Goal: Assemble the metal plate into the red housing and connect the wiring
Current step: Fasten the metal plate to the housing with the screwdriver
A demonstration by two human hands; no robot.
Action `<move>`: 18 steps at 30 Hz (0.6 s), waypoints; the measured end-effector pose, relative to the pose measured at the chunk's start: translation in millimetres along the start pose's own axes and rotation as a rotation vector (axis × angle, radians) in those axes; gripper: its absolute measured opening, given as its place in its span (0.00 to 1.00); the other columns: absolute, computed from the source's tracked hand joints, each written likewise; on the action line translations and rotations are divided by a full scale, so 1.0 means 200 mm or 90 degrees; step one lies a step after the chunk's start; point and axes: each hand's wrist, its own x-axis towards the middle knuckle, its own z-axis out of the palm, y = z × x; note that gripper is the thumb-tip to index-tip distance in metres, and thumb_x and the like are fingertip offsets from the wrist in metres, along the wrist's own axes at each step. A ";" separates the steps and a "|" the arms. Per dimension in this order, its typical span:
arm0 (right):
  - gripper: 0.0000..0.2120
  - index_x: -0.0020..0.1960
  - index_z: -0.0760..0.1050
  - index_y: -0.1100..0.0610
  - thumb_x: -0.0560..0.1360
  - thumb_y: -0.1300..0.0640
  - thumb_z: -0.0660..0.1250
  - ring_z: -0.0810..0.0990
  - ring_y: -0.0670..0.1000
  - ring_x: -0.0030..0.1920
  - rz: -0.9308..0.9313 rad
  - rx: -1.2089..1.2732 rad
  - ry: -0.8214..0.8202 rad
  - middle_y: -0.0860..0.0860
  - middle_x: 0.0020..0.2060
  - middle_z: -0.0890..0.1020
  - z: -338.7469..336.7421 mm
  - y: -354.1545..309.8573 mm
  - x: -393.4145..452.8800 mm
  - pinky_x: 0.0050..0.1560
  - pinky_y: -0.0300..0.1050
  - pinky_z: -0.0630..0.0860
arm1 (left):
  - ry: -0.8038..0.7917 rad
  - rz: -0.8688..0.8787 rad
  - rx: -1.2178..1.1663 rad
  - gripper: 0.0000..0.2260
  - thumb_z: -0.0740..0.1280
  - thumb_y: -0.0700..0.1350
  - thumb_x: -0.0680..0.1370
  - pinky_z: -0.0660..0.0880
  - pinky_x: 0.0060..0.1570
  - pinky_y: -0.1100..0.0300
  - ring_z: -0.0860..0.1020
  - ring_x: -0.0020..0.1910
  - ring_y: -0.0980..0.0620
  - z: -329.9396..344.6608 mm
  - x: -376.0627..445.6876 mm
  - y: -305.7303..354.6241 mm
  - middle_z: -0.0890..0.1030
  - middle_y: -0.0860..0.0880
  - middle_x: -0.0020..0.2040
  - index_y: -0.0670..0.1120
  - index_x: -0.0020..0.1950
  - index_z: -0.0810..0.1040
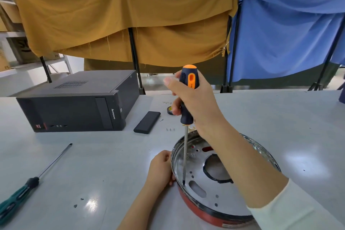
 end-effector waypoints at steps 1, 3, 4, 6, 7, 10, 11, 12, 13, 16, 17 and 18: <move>0.16 0.52 0.69 0.55 0.69 0.53 0.72 0.74 0.49 0.24 0.029 0.047 -0.041 0.50 0.34 0.75 -0.02 0.00 0.01 0.24 0.39 0.70 | -0.007 -0.005 0.003 0.08 0.57 0.38 0.78 0.66 0.20 0.62 0.68 0.18 0.51 0.00 0.00 0.00 0.74 0.47 0.23 0.42 0.42 0.73; 0.19 0.56 0.69 0.54 0.68 0.53 0.70 0.76 0.51 0.25 0.075 0.113 -0.094 0.50 0.38 0.78 -0.05 -0.01 0.04 0.24 0.39 0.70 | -0.019 -0.013 0.008 0.09 0.57 0.40 0.79 0.65 0.20 0.63 0.68 0.18 0.52 0.00 0.01 0.01 0.74 0.48 0.23 0.42 0.41 0.72; 0.18 0.56 0.70 0.54 0.68 0.54 0.69 0.75 0.51 0.24 0.088 0.128 -0.127 0.51 0.38 0.79 -0.06 -0.01 0.05 0.24 0.39 0.69 | -0.024 -0.015 0.010 0.10 0.57 0.41 0.80 0.64 0.21 0.63 0.67 0.18 0.52 0.00 0.01 0.01 0.73 0.48 0.23 0.42 0.39 0.71; 0.11 0.52 0.74 0.56 0.70 0.58 0.65 0.72 0.49 0.22 0.095 0.142 -0.216 0.51 0.32 0.78 -0.08 -0.03 0.05 0.24 0.38 0.68 | -0.042 -0.022 0.010 0.14 0.57 0.44 0.81 0.64 0.21 0.64 0.67 0.18 0.52 0.00 0.02 0.02 0.72 0.49 0.22 0.44 0.36 0.70; 0.07 0.49 0.76 0.57 0.71 0.60 0.63 0.69 0.48 0.21 0.097 0.153 -0.262 0.51 0.29 0.76 -0.09 -0.03 0.05 0.24 0.37 0.67 | -0.052 -0.027 0.006 0.17 0.56 0.46 0.82 0.64 0.21 0.64 0.67 0.18 0.52 0.00 0.02 0.03 0.72 0.49 0.21 0.44 0.34 0.70; 0.06 0.40 0.75 0.58 0.72 0.63 0.60 0.64 0.46 0.18 0.124 0.194 -0.342 0.49 0.23 0.69 -0.08 -0.04 0.05 0.22 0.35 0.63 | -0.066 -0.031 0.010 0.19 0.56 0.45 0.83 0.63 0.20 0.65 0.66 0.17 0.53 -0.01 0.03 0.03 0.72 0.48 0.21 0.42 0.34 0.72; 0.06 0.39 0.75 0.58 0.72 0.63 0.60 0.63 0.45 0.18 0.129 0.201 -0.347 0.49 0.22 0.68 -0.07 -0.04 0.04 0.22 0.34 0.63 | -0.067 -0.032 0.016 0.16 0.57 0.42 0.82 0.63 0.20 0.64 0.65 0.17 0.53 -0.01 0.03 0.03 0.71 0.47 0.22 0.41 0.35 0.72; 0.07 0.38 0.74 0.58 0.73 0.63 0.60 0.62 0.45 0.18 0.129 0.201 -0.339 0.48 0.22 0.67 -0.07 -0.04 0.04 0.22 0.34 0.62 | -0.067 -0.034 0.022 0.13 0.57 0.39 0.81 0.62 0.21 0.64 0.65 0.17 0.53 -0.01 0.04 0.03 0.71 0.47 0.23 0.40 0.37 0.72; 0.08 0.37 0.73 0.59 0.75 0.63 0.60 0.62 0.44 0.18 0.128 0.193 -0.314 0.48 0.21 0.67 -0.06 -0.04 0.04 0.21 0.34 0.62 | -0.066 -0.037 0.024 0.10 0.58 0.37 0.79 0.62 0.22 0.63 0.65 0.18 0.52 0.00 0.04 0.03 0.70 0.45 0.24 0.41 0.38 0.72; 0.14 0.33 0.66 0.56 0.77 0.61 0.62 0.62 0.45 0.18 0.106 0.144 -0.145 0.49 0.22 0.66 -0.04 -0.03 0.02 0.21 0.35 0.60 | -0.046 -0.038 0.024 0.07 0.59 0.35 0.78 0.67 0.32 0.57 0.70 0.29 0.47 0.01 0.05 0.02 0.74 0.41 0.32 0.42 0.42 0.74; 0.14 0.33 0.65 0.55 0.76 0.60 0.63 0.62 0.45 0.19 0.085 0.121 -0.068 0.50 0.23 0.66 -0.02 -0.02 0.01 0.21 0.35 0.61 | -0.039 -0.038 0.019 0.07 0.59 0.34 0.77 0.68 0.36 0.55 0.70 0.33 0.47 0.01 0.05 0.02 0.74 0.40 0.35 0.42 0.42 0.74; 0.14 0.34 0.64 0.54 0.75 0.59 0.65 0.62 0.46 0.20 0.058 0.094 0.013 0.50 0.24 0.66 0.00 0.00 0.00 0.21 0.36 0.61 | -0.033 -0.039 0.012 0.07 0.60 0.34 0.77 0.67 0.38 0.54 0.70 0.35 0.47 0.02 0.05 0.01 0.74 0.41 0.36 0.43 0.42 0.73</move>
